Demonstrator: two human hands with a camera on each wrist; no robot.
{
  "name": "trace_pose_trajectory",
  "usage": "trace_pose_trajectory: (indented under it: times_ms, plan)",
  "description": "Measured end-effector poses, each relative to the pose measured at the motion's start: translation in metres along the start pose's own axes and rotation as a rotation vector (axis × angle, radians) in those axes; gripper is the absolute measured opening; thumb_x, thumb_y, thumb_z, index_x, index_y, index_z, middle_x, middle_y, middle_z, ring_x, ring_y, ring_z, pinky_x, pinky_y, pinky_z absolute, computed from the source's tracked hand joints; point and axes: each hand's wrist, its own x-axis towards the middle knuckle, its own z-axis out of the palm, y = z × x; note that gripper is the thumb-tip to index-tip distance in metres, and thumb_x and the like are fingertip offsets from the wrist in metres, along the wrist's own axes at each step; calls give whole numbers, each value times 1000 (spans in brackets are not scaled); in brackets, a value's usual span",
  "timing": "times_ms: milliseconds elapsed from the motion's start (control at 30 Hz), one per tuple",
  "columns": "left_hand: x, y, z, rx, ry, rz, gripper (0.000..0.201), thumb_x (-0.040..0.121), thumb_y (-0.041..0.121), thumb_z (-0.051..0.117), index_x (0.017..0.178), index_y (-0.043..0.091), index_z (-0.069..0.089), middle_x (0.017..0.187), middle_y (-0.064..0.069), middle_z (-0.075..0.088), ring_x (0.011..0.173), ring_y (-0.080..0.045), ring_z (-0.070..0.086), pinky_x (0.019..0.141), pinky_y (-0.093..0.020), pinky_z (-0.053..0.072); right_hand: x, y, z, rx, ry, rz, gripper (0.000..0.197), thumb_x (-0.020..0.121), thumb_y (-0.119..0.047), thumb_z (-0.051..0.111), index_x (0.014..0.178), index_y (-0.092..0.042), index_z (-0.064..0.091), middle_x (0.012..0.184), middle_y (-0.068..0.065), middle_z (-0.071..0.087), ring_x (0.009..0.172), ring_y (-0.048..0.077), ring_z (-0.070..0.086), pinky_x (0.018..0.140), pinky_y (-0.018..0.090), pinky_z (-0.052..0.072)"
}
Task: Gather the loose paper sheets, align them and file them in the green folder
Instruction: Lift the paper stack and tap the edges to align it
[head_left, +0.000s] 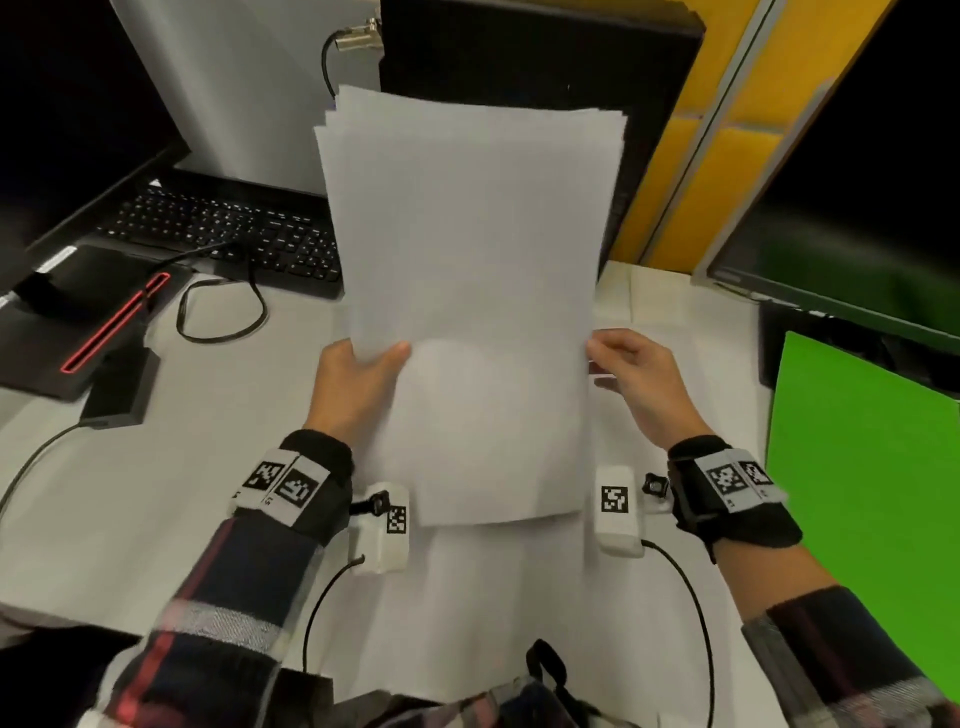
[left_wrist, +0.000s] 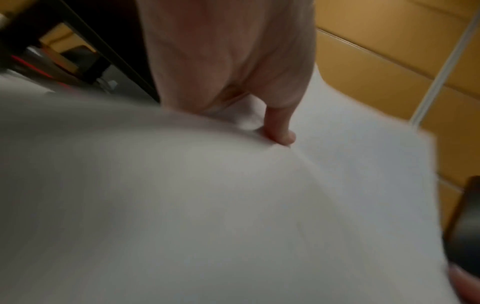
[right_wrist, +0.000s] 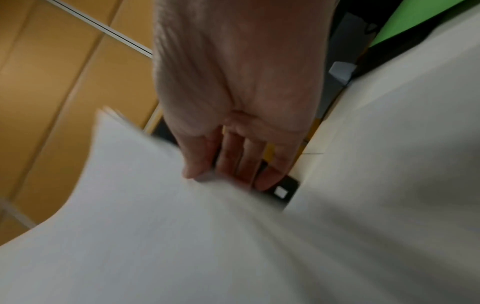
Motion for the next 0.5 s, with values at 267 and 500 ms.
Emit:
trace_pose_trajectory:
  times_ms: [267,500]
  plan:
    - [-22,-80,-55,237,198,-360,35,88,14,57,112,-12,57,100,-23,62,95,-36,60,76,-30,39,-8,86,-54,-852,439,603,89,68,-48,73,133,-2,34,140,21,30,133,37,26,108,51,28]
    - [-14,-80,-49,386,90,-436,42,88,16,59,120,-10,53,122,-26,58,114,-40,54,82,-33,40,0,87,-54,-867,419,577,99,59,-47,81,130,2,33,139,23,28,131,38,26,104,54,32]
